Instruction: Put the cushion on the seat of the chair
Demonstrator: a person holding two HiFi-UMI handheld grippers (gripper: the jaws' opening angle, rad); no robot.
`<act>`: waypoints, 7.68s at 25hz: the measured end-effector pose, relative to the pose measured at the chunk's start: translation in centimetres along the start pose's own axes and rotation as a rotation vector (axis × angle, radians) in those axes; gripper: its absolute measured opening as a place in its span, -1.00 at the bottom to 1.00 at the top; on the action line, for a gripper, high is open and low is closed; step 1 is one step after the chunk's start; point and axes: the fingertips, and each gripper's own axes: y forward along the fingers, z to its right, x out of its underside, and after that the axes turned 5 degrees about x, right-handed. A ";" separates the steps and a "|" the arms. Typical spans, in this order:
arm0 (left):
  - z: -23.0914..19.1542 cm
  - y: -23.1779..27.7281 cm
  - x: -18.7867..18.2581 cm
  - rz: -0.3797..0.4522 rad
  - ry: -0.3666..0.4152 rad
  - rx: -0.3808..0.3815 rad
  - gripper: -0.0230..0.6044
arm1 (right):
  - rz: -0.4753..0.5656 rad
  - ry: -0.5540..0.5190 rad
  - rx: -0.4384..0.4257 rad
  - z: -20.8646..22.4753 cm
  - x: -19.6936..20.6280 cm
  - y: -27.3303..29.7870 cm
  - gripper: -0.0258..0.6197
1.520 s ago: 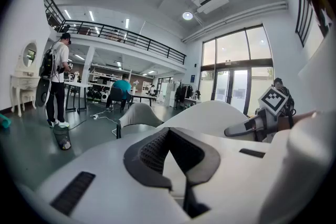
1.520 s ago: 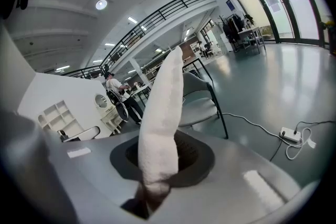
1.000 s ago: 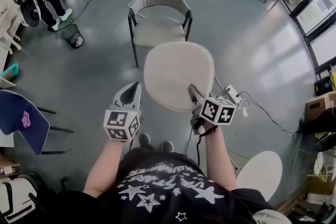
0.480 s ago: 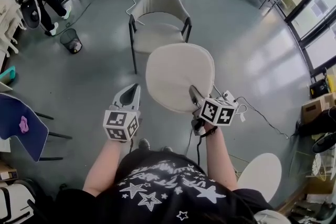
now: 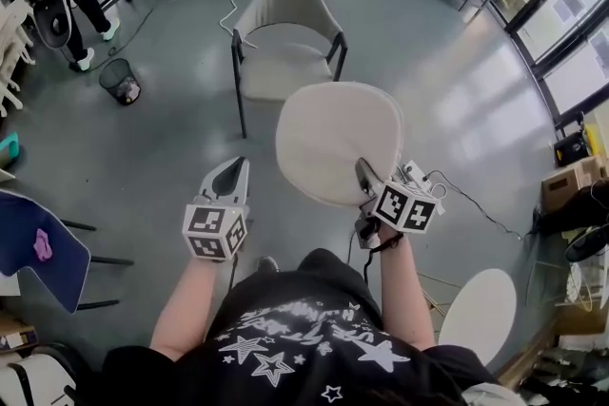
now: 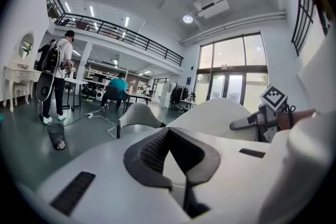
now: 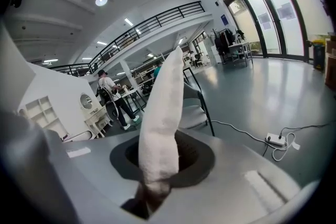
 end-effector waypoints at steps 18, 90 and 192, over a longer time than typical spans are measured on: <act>-4.0 6.2 0.8 -0.080 -0.003 -0.013 -0.91 | -0.061 0.122 0.047 4.2 -1.5 8.2 -0.74; -37.4 40.9 -1.1 -0.336 -0.181 -0.110 -0.91 | -0.428 0.231 0.046 1.8 -13.0 55.5 -0.74; -30.5 49.6 -3.5 -0.350 -0.134 0.159 -0.91 | 0.016 -0.086 0.177 4.0 -22.9 53.2 -0.91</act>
